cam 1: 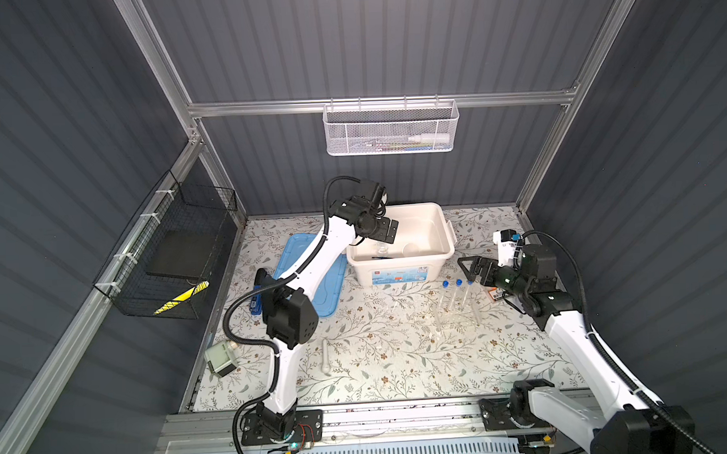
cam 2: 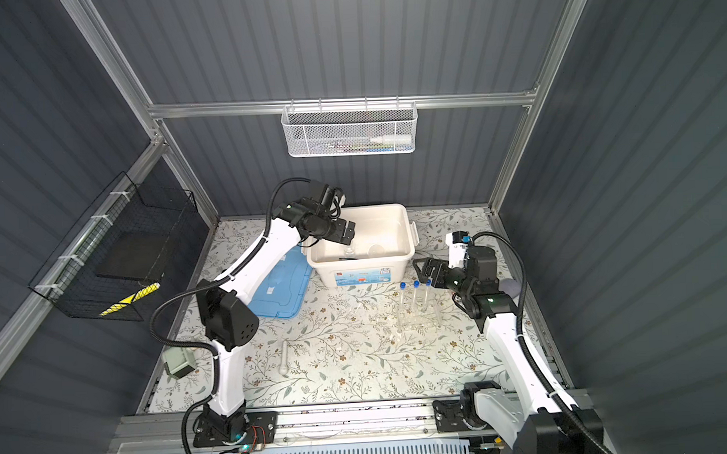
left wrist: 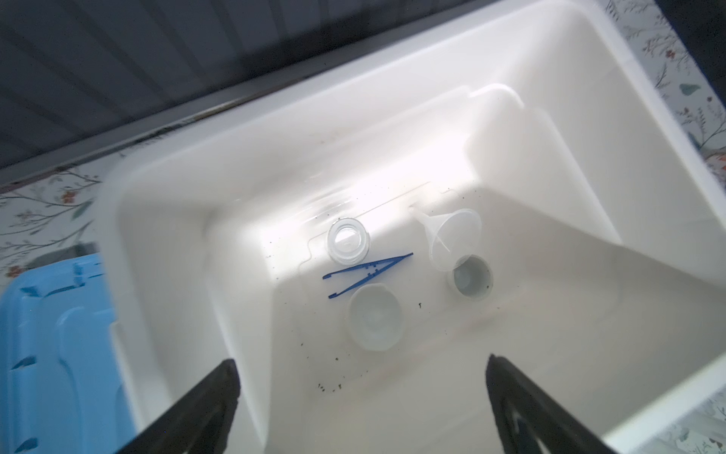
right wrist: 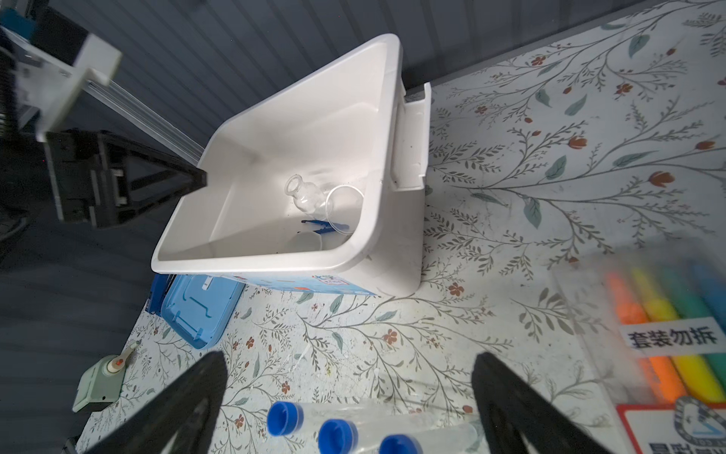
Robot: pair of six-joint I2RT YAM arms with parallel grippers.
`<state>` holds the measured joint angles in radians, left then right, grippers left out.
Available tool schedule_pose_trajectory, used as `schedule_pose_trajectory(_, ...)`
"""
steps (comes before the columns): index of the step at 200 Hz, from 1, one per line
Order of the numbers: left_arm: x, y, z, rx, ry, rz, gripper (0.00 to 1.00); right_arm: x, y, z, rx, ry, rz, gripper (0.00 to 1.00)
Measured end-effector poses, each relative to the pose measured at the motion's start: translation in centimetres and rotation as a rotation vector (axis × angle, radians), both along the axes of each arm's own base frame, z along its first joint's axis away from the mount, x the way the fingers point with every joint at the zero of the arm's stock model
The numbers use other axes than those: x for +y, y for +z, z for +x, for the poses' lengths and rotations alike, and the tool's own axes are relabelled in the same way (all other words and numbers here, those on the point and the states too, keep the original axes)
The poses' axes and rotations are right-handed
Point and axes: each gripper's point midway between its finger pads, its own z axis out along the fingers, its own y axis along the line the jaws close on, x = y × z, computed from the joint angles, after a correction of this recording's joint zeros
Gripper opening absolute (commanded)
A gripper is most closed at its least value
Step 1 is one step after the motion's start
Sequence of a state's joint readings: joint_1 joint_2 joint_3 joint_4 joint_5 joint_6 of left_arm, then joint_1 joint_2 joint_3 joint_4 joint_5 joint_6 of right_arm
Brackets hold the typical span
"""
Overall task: Organize the chemistry lab equipment
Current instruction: 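Lower the white dome piece into the bin and open the left gripper, then move the left gripper out of the bin over the white rod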
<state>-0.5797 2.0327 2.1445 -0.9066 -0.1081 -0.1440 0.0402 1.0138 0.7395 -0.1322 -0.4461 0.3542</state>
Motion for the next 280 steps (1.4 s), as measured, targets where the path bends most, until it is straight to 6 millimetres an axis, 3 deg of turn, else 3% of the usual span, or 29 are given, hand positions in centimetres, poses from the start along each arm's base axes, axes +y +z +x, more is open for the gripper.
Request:
schedule_pose_trajectory(28,3.4,2.9,-2.9,-0.06,0.09,-0.011,1.0,-0.1,0.1,-0.2,-0.011,-0.001,-0.006,0.99)
schedule_pose_trajectory(55,6.8,3.2,-6.2,-0.078,0.194,-0.01,1.0,-0.3,0.1,-0.2,-0.017,-0.004,-0.014,0.99)
schedule_pose_trajectory(82,10.5,1.2,-10.0,-0.065,0.321,0.002,1.0,-0.4,-0.3,-0.2,-0.015,-0.006,-0.018,0.99)
schedule_pose_trajectory(109,14.6,-2.2,-14.5,-0.014,0.461,0.028,1.0,-0.4,-0.7,-0.3,-0.008,-0.006,-0.021,0.99)
schedule_pose_trajectory(145,17.9,-6.1,-19.1,0.069,0.598,0.036,0.99,-0.6,-0.7,-0.3,-0.011,-0.008,-0.024,0.99)
schedule_pose_trajectory(180,18.5,-10.9,-22.8,0.169,0.646,0.06,0.98,-0.8,-0.7,-0.2,-0.012,-0.013,-0.026,0.99)
schedule_pose_trajectory(209,18.3,-14.2,-25.0,0.256,0.655,0.083,0.9,-0.8,-0.9,-0.1,-0.007,-0.013,-0.029,0.99)
schedule_pose_trajectory(280,17.3,-19.1,-27.9,0.427,0.632,0.054,0.71,-1.1,-1.2,0.2,0.002,-0.017,-0.041,0.99)
